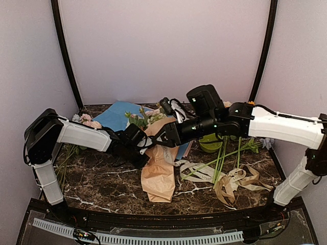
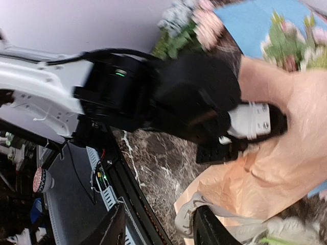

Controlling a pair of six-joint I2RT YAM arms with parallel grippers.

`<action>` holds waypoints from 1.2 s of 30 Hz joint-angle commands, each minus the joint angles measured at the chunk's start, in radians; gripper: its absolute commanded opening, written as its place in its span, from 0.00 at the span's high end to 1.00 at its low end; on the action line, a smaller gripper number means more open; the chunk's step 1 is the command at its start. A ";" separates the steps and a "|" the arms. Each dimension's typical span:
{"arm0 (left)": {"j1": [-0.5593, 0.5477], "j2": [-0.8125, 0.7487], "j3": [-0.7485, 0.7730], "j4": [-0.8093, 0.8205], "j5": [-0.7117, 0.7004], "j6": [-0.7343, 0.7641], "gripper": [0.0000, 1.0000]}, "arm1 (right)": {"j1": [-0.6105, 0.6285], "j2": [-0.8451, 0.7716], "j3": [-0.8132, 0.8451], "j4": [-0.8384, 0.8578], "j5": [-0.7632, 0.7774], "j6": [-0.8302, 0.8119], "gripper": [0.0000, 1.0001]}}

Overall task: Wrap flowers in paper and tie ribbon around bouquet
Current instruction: Adjust the ribbon at the center of the board.

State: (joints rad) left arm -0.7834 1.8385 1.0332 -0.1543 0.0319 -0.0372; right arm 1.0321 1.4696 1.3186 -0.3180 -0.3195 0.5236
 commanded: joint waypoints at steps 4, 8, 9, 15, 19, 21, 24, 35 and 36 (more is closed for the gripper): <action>0.011 0.050 -0.039 -0.124 -0.029 0.009 1.00 | 0.006 -0.017 -0.025 -0.185 0.200 0.013 0.30; 0.012 0.051 -0.039 -0.123 -0.028 0.008 1.00 | -0.054 -0.093 -0.127 -0.201 0.301 0.063 0.29; 0.012 0.053 -0.038 -0.125 -0.027 0.008 1.00 | -0.081 -0.100 -0.153 -0.221 0.312 0.087 0.33; 0.012 0.052 -0.034 -0.129 -0.027 0.009 1.00 | -0.181 -0.103 -0.312 -0.247 0.353 0.151 0.52; 0.012 0.056 -0.035 -0.126 -0.023 0.008 1.00 | -0.181 0.020 -0.308 -0.243 0.347 0.091 0.49; 0.011 0.055 -0.033 -0.129 -0.023 0.009 1.00 | -0.182 0.102 -0.259 -0.288 0.402 0.078 0.49; 0.010 0.052 -0.037 -0.131 -0.028 0.008 1.00 | -0.183 0.189 -0.230 -0.295 0.472 0.073 0.49; 0.010 0.056 -0.039 -0.128 -0.039 0.016 1.00 | -0.203 0.167 -0.459 -0.381 0.606 0.236 0.56; 0.009 0.058 -0.038 -0.129 -0.039 0.017 1.00 | -0.216 0.145 -0.483 -0.407 0.635 0.255 0.57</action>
State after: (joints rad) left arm -0.7834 1.8397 1.0332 -0.1547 0.0307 -0.0349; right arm 0.8463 1.6749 0.9371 -0.6029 0.1963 0.6716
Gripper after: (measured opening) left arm 0.003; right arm 0.445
